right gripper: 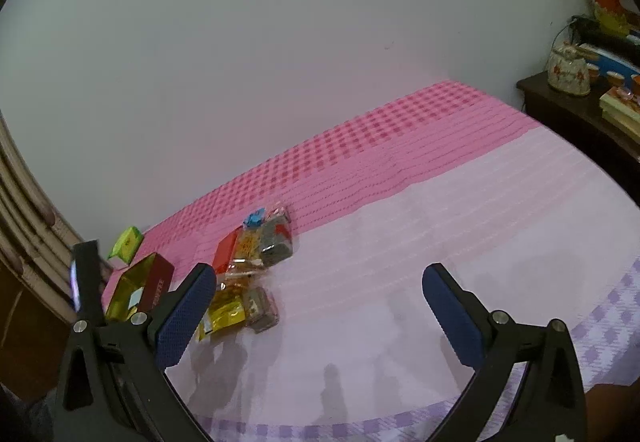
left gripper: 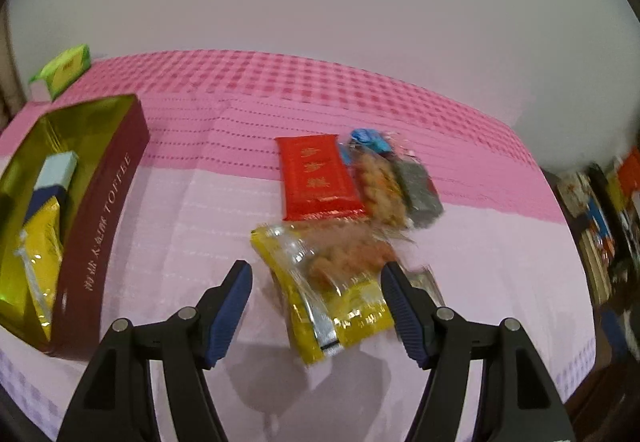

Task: Organize snacks
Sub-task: 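Grasp the clear bag of nuts with the left gripper, then carry the clear nut bag with the left gripper into the tin and release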

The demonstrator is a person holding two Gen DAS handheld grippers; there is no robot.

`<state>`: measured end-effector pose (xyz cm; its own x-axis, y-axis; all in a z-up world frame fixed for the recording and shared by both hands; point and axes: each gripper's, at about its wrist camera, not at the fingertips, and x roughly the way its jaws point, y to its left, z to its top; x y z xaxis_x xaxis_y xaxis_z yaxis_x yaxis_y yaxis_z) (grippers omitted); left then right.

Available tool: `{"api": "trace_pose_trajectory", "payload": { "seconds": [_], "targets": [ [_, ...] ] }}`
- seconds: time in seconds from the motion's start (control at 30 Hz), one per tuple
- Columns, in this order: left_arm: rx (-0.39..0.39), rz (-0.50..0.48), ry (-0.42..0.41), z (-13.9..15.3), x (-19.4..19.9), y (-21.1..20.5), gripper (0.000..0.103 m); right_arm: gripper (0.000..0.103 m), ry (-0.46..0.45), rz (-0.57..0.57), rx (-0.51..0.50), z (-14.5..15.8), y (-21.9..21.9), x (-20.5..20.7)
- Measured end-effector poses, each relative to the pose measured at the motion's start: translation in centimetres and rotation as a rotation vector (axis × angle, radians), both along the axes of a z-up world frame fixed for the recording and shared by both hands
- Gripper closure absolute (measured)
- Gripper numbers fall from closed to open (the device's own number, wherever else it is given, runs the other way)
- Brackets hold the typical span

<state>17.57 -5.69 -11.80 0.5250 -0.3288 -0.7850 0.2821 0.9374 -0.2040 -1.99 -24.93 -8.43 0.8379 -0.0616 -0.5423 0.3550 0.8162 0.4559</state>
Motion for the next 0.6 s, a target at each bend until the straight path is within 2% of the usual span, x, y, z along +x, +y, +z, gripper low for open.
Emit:
{"api": "trace_pose_trajectory", "payload": {
  "seconds": [0.1, 0.13, 0.2, 0.27, 0.3, 0.47, 0.6],
  "targets": [
    [-0.033, 0.007, -0.002, -0.2, 0.7, -0.1, 0.035, 0.000, 0.013, 0.041, 0.025, -0.6, 0.6, 0.7],
    [-0.054, 0.012, 0.017, -0.4, 1.0, 0.0, 0.040, 0.000, 0.014, 0.046, 0.029, -0.7, 0.8, 0.8],
    [-0.103, 0.018, 0.074, -0.9, 1.9, 0.0, 0.062, 0.000, 0.013, 0.062, 0.039, -0.8, 1.3, 0.8],
    [-0.142, -0.002, 0.107, -0.8, 2.2, -0.2, 0.071, 0.000, 0.019, 0.069, 0.029, -1.0, 1.6, 0.9],
    [-0.138, -0.016, 0.106, -0.5, 2.1, -0.4, 0.076, 0.000, 0.018, 0.069, 0.028, -1.0, 1.6, 0.8],
    [-0.109, -0.064, 0.039, 1.9, 0.8, -0.3, 0.081, 0.000, 0.006, 0.055, 0.025, -0.8, 1.5, 0.5],
    [-0.082, -0.064, 0.003, 3.4, 0.0, 0.3, 0.081, 0.000, 0.016, 0.054, 0.030, -0.9, 1.6, 0.6]
  ]
}}
